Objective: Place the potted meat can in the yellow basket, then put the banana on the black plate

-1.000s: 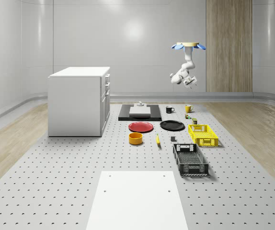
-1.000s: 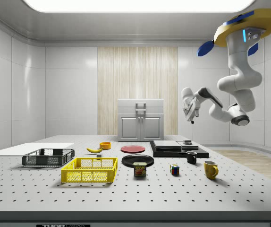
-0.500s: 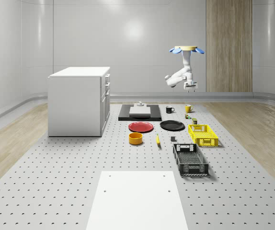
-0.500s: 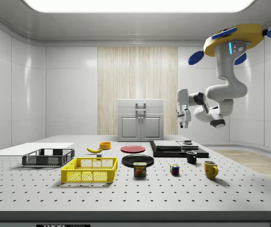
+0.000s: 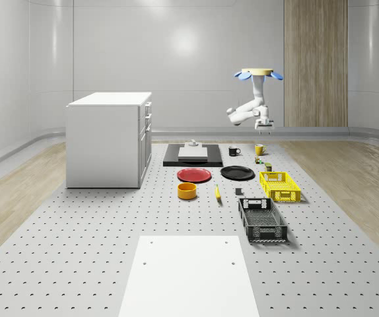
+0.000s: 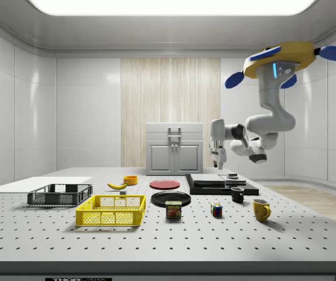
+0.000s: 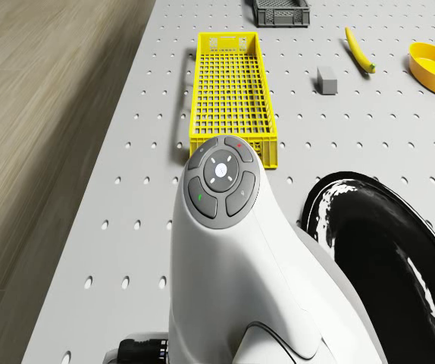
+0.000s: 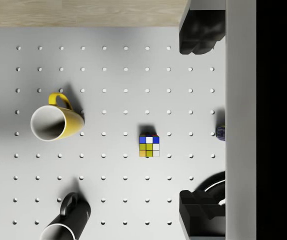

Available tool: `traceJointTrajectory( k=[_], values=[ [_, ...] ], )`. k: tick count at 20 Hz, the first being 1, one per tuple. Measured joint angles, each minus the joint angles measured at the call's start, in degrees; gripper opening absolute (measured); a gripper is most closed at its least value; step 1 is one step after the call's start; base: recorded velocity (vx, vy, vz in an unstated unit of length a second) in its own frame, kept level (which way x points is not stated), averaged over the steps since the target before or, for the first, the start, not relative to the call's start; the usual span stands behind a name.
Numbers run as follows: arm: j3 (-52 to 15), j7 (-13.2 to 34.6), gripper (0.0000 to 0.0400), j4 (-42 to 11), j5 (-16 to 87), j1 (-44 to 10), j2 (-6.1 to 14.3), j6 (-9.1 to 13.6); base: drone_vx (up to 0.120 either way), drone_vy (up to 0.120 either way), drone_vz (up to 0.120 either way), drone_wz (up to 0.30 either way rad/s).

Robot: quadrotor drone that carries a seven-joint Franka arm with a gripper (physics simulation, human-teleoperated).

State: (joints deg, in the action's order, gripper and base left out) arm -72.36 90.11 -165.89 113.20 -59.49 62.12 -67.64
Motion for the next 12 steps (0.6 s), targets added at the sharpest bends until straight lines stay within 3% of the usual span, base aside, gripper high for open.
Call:
traceJointTrajectory(
  k=[12],
  values=[
    [-1.5,1.6,0.0400,0.2,-1.8,-1.8,3.7,-2.9,0.120,-0.003,-0.120,0.000]
  ],
)
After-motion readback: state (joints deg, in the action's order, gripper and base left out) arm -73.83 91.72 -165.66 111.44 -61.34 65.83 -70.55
